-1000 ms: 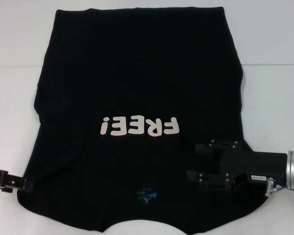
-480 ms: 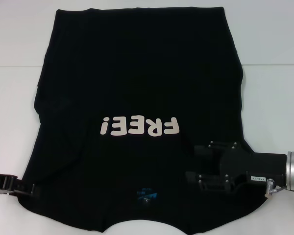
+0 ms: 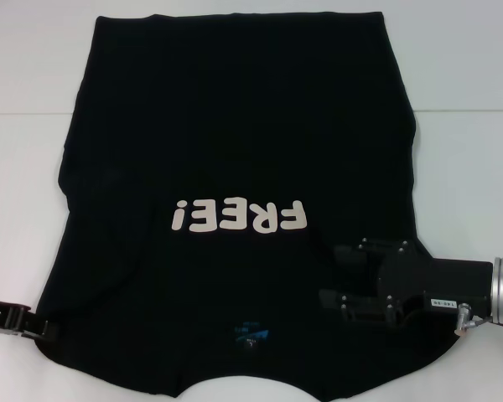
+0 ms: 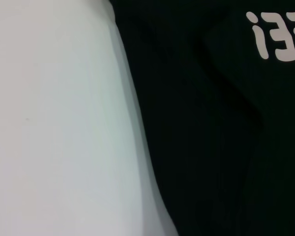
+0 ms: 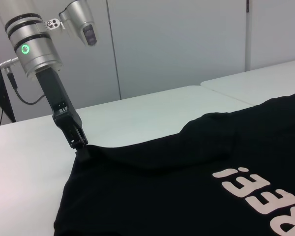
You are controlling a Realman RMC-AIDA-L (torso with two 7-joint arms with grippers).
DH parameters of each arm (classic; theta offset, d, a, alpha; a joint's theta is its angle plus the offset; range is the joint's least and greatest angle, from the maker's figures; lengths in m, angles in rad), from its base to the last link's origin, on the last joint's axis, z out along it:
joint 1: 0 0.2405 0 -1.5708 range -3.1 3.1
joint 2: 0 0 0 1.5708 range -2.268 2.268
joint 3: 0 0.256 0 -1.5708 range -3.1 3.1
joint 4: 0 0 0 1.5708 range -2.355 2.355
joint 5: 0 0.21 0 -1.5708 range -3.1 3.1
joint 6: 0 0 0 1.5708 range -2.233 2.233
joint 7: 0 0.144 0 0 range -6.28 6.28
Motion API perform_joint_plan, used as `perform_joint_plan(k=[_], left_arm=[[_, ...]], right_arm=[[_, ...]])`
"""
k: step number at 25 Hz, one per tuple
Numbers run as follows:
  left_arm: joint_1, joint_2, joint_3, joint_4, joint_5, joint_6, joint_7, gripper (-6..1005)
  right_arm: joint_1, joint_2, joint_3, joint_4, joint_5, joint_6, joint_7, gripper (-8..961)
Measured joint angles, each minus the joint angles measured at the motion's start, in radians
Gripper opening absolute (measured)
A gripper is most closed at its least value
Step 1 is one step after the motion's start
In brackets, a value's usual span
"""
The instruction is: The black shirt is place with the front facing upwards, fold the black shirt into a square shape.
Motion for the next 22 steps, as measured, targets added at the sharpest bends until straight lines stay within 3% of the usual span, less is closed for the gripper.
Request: perform_joint_plan(k=[2, 5, 10, 14, 17, 19, 22], left_arm=[[0.002, 0.000, 0.003, 0.001, 0.000, -0.002, -0.001, 497], [0.003, 0.000, 0.003, 0.002, 0.000, -0.002, 0.000, 285], [0.005, 0.000, 0.003, 0.002, 0.000, -0.004, 0.007, 57], [0.007, 0.000, 0.002, 0.003, 0.000, -0.005, 0.015, 40], [0.008, 0.001, -0.006, 0.000, -0.006, -0.001, 0.014, 36], [0.009, 0.001, -0.009, -0.001, -0.012, 0.004, 0.012, 35], [0.009, 0.001, -0.010, 0.005, -0.014, 0.007, 0.016, 34]], right_arm=[[0.000, 0.000, 0.000, 0.000, 0.000, 0.000, 0.000, 774], [0.000, 0.000, 0.000, 0.000, 0.001, -0.001, 0.002, 774], [0.000, 0.000, 0.000, 0.000, 0.001, -0.002, 0.012, 774], [0.000, -0.001, 0.001, -0.001, 0.007, -0.003, 0.040, 774], [-0.003, -0.009, 0.003, -0.032, 0.014, -0.003, 0.170, 774], [-0.003, -0.022, 0.003, -0.083, -0.001, 0.001, 0.307, 774], [0.009, -0.064, 0.001, -0.185, -0.065, 0.015, 0.617, 774]])
